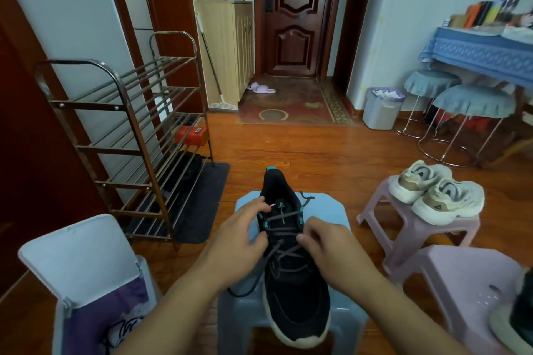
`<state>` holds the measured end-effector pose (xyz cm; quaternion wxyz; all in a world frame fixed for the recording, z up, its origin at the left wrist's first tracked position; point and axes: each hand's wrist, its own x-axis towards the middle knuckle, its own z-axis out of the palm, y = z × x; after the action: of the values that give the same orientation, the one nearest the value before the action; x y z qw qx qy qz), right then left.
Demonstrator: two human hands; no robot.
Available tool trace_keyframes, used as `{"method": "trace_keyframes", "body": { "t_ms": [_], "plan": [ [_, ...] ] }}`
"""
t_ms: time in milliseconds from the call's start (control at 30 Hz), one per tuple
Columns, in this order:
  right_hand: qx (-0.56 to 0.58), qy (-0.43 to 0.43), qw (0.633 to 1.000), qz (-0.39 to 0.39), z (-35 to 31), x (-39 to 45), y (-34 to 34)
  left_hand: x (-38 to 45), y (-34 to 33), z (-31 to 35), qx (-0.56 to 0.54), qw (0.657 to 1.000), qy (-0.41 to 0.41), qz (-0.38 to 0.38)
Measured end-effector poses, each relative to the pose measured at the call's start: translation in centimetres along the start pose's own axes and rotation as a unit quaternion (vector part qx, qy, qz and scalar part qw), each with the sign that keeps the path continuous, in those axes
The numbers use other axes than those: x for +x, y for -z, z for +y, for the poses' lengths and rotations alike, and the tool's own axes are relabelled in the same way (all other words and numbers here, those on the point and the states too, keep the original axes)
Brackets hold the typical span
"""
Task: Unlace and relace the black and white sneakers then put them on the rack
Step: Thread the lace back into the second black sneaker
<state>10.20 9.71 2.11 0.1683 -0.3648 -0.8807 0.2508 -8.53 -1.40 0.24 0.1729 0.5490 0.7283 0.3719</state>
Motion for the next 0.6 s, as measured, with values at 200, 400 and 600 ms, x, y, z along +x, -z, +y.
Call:
{"method": "trace_keyframes", "body": {
  "t_ms": [200,400,600],
  "plan": [
    [-0.032,-0.383,0.911,0.148,9.3,0.2,6.7,-0.1,0.3,0.4,-0.016,0.999,0.027,0.033],
    [-0.012,-0.207,0.978,0.028,6.8,1.4,4.7,0.0,0.1,0.5,-0.007,1.000,0.016,0.005],
    [-0.047,-0.015,0.998,-0.024,0.5,0.5,0.3,0.1,-0.4,0.7,-0.005,1.000,0.000,0.015]
  ]
}}
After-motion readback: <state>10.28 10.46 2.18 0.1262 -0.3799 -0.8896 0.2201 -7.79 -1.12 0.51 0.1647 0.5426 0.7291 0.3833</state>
